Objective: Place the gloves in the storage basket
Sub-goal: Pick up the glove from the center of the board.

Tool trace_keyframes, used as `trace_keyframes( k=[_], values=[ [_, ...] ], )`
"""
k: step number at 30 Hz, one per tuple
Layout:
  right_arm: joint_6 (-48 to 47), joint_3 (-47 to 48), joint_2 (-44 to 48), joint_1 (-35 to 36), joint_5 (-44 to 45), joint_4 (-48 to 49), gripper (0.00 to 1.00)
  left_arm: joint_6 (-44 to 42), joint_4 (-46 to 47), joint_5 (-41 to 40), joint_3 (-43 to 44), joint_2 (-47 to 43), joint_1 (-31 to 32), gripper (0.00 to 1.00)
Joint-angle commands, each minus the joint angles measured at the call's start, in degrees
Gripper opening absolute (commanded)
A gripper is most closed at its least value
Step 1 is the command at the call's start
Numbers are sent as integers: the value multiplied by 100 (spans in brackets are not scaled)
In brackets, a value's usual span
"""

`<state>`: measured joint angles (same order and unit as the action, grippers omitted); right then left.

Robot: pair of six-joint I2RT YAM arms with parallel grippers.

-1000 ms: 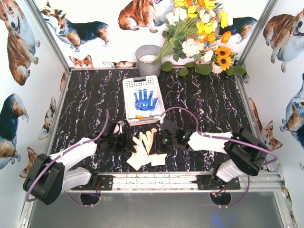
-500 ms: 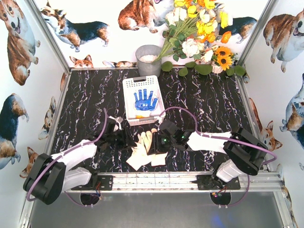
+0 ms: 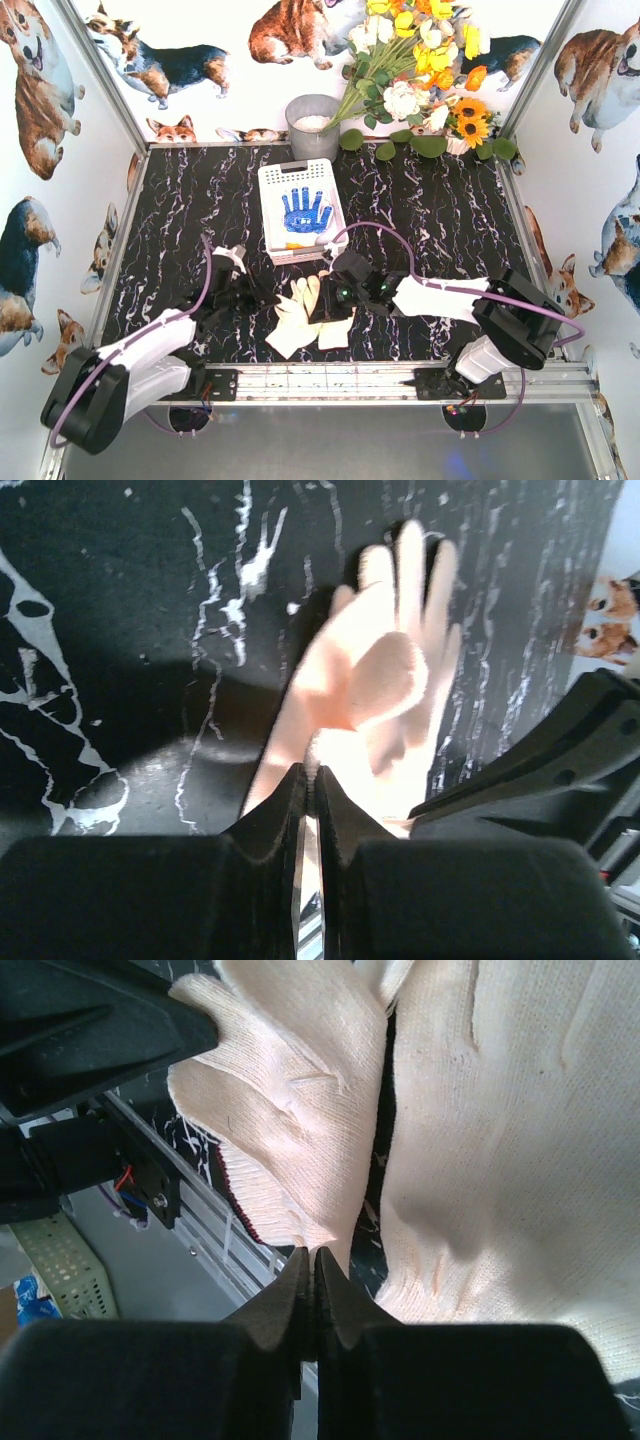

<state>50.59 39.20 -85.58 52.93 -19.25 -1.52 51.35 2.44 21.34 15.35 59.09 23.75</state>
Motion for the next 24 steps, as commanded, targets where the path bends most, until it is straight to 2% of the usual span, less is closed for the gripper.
trace_keyframes(
  k=[1,6,12,17,24],
  values=[
    [104,357,349,42,3,68,0,114,-63,-86,176,-555,-61,0],
    [146,613,680,42,-147,-703,0,-197,-1515,-340,656,-1224,-54,0],
    [-64,953,1093,-54,-515,-1982,0,-82,-2426,-292,1095,-1515,59,0],
    [-517,1252,1323,-578,-1157,-2939,0,147,-2752,-549,1513,-1364,473,0],
    [-1480,1661,1202,-1341,-1489,-3850,0,822,-2513,-1349,1874,-1021,1569,0]
  ],
)
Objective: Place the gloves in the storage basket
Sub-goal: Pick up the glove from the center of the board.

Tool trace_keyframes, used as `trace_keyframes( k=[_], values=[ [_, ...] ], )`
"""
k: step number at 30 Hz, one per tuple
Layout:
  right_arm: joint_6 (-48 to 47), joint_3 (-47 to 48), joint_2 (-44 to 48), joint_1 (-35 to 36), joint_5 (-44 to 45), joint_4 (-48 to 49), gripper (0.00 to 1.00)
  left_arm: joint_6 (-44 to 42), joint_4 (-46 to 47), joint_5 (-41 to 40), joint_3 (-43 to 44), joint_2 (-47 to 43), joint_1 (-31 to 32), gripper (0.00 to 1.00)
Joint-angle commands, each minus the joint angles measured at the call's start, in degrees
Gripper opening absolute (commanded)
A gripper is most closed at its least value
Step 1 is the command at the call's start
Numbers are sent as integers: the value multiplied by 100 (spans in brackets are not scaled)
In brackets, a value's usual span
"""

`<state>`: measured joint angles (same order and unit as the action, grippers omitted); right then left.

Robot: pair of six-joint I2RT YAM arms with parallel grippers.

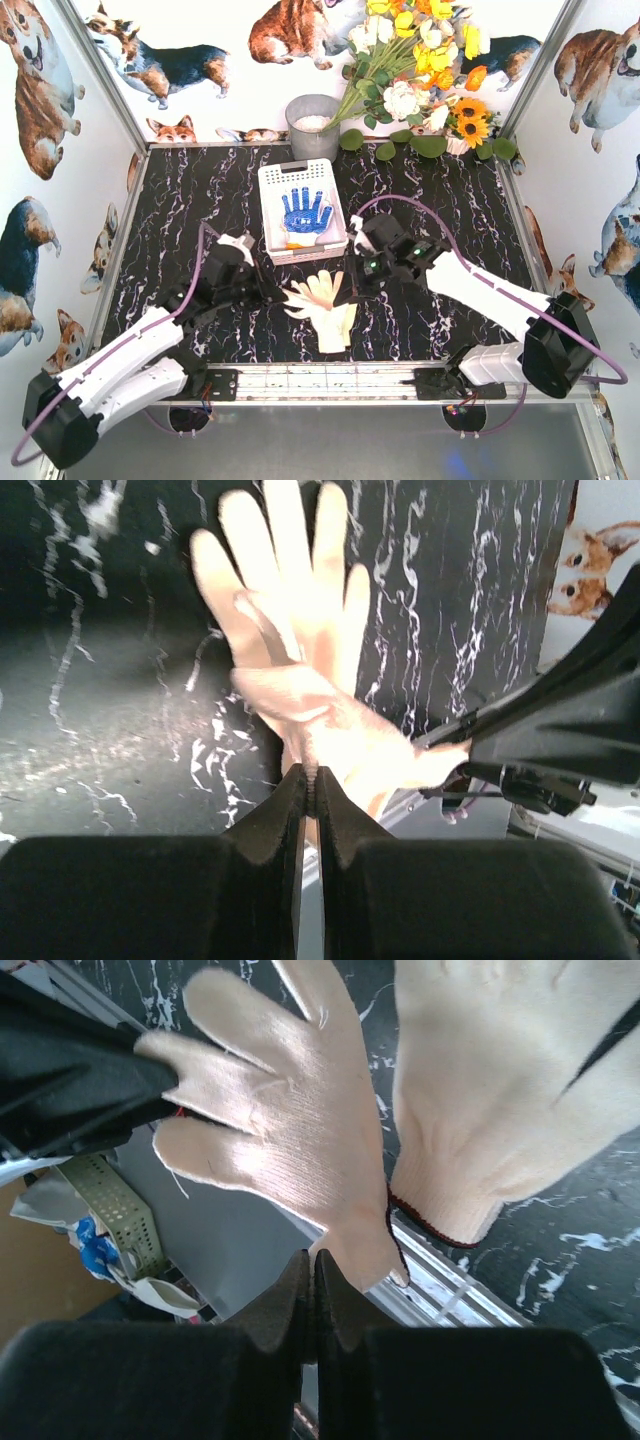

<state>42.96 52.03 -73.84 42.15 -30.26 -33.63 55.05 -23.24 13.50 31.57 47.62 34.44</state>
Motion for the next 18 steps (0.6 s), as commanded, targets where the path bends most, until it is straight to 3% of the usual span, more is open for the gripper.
trace_keyframes(
  k=[1,9,18],
  values=[
    [-814,397,-38,-324,-412,-691,0,542,76,-698,278,178,639,0],
    [-1022,329,-256,-445,-117,-402,0,672,236,-1477,588,491,1149,0],
    [-1131,455,-373,-609,394,-290,0,598,474,-1512,701,792,1197,0]
  ],
)
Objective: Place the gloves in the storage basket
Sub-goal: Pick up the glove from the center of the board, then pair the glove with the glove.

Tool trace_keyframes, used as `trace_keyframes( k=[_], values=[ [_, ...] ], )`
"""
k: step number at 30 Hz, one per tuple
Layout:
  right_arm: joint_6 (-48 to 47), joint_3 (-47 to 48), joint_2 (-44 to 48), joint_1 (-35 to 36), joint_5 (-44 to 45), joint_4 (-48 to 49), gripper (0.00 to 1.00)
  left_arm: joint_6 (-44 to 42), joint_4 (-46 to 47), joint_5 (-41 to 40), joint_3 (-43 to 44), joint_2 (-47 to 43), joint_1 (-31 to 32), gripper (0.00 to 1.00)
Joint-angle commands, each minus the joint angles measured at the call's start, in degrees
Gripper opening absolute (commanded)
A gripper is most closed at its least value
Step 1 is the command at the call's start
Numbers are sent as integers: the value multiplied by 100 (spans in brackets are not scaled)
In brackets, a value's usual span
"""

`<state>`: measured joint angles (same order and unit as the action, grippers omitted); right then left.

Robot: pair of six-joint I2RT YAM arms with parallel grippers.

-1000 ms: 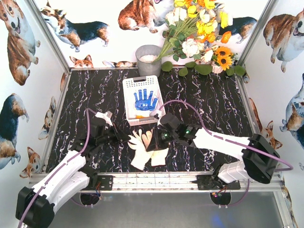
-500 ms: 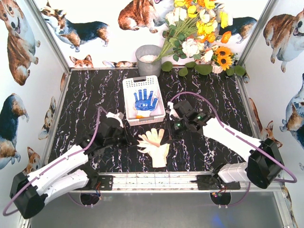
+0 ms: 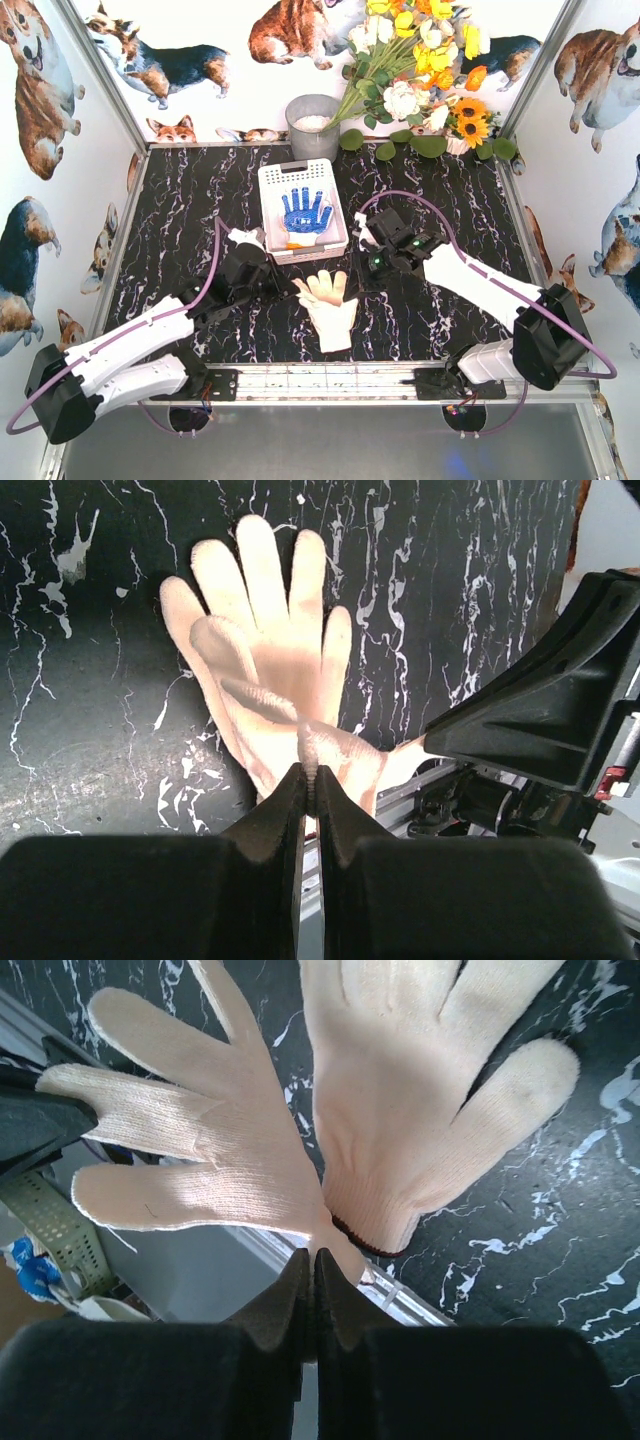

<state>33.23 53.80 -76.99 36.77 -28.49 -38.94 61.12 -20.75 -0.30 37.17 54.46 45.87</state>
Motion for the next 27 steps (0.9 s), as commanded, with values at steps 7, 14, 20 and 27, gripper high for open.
trace_keyframes(
  k=[7,14,20,27],
  values=[
    [-10,142,-228,-74,270,645,0,-125,292,-299,253,188,54,0],
    [51,-15,-229,-122,667,890,0,-170,387,-316,197,268,54,0],
    [53,-162,-256,-144,838,980,0,-271,510,-316,296,494,54,0],
    [13,-227,-580,-171,724,1013,0,-302,667,-100,342,777,54,0]
  ],
)
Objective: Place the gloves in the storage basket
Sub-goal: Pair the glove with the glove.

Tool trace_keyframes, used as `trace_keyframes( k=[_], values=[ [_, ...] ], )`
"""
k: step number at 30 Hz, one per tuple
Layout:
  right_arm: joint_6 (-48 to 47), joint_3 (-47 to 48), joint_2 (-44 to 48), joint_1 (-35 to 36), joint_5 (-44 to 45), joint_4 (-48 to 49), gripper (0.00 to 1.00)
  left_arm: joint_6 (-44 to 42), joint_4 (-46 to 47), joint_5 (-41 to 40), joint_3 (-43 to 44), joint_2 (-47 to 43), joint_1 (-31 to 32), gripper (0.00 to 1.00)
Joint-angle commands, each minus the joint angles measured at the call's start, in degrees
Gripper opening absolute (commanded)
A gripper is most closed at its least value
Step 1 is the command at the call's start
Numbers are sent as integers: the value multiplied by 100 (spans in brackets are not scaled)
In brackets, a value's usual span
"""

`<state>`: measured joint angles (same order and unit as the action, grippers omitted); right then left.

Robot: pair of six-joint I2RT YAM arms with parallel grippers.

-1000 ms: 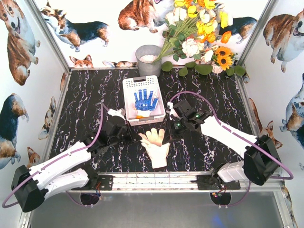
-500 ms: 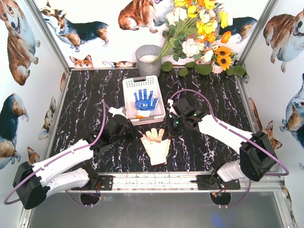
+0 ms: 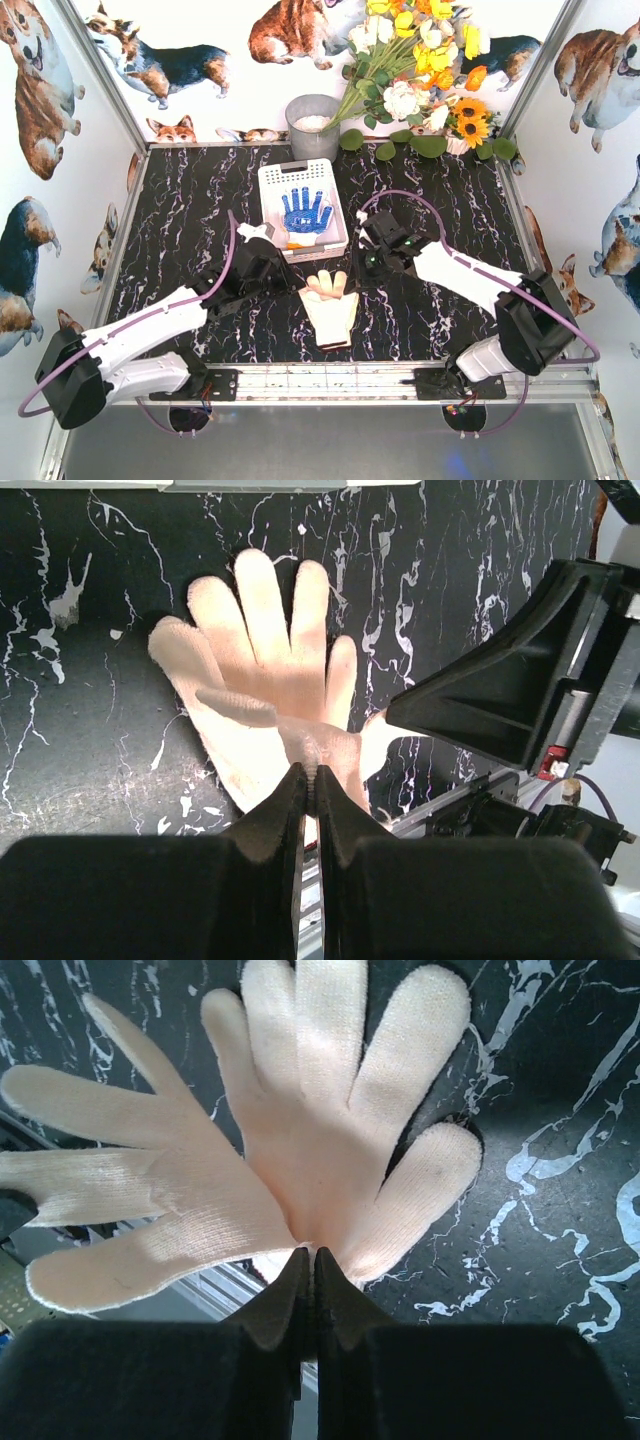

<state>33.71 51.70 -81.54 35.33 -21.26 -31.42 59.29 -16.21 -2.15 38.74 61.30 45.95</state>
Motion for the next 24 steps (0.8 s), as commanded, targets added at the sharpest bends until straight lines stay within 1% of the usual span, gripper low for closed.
trace_keyframes(
  k=[1,7,15,19,20,22,24],
  values=[
    [-32,-34,-141,-26,12,275,0,-131,233,110,180,127,45,0],
    [-97,-43,-93,-26,271,228,0,-111,483,180,151,365,45,0],
    [-189,4,-161,-26,568,186,0,-129,829,64,229,814,45,0],
    [-168,6,-229,-26,570,311,7,-140,1093,55,292,990,45,0],
    [-160,11,-226,-26,582,342,10,-160,1191,82,330,1039,45,4],
    [-140,27,-188,-26,636,349,13,-277,1380,222,395,1152,45,16],
    [-126,64,-78,-26,794,204,17,-415,1448,377,720,1251,44,35]
  ],
)
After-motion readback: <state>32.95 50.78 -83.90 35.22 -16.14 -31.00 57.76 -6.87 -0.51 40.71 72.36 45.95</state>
